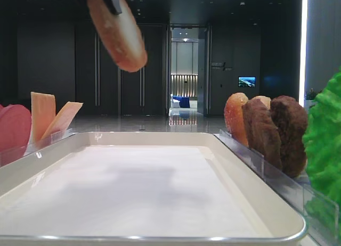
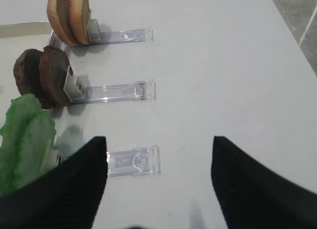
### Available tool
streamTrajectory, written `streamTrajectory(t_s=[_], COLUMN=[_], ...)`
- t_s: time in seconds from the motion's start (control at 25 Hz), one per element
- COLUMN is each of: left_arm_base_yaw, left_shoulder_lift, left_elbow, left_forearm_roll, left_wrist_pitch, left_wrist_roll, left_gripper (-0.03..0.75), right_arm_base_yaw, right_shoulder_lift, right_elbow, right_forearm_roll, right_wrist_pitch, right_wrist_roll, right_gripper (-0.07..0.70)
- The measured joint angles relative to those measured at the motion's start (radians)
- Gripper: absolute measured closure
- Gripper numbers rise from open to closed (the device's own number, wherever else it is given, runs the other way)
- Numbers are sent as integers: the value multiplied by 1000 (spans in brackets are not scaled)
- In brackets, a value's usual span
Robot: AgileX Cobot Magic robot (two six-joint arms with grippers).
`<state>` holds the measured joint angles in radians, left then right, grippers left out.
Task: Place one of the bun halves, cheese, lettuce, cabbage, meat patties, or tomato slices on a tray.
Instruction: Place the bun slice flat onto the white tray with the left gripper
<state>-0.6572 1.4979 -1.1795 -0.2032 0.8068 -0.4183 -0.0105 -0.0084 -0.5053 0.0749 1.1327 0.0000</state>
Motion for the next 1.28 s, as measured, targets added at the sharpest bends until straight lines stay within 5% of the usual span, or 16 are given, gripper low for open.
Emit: streamTrajectory(t_s=[0.2, 0.56, 1.28], left_arm_base_yaw=[61, 64, 64], left_shoulder_lift=[1, 144, 321], left_elbow=[15, 56, 56], left_forearm_roll=[-165, -316, -323], left_wrist_pitch=[-56, -105, -156], left_wrist_roll=[146, 281, 344], left_gripper=[592, 593, 595], right_arm_base_yaw=[0, 0, 0], right_shoulder_lift=[0, 0, 0], right_elbow=[0, 0, 0], right_forearm_roll=[0, 0, 0], right_wrist_pitch=[0, 0, 0], right_wrist_roll=[0, 0, 0], right_gripper=[198, 200, 201])
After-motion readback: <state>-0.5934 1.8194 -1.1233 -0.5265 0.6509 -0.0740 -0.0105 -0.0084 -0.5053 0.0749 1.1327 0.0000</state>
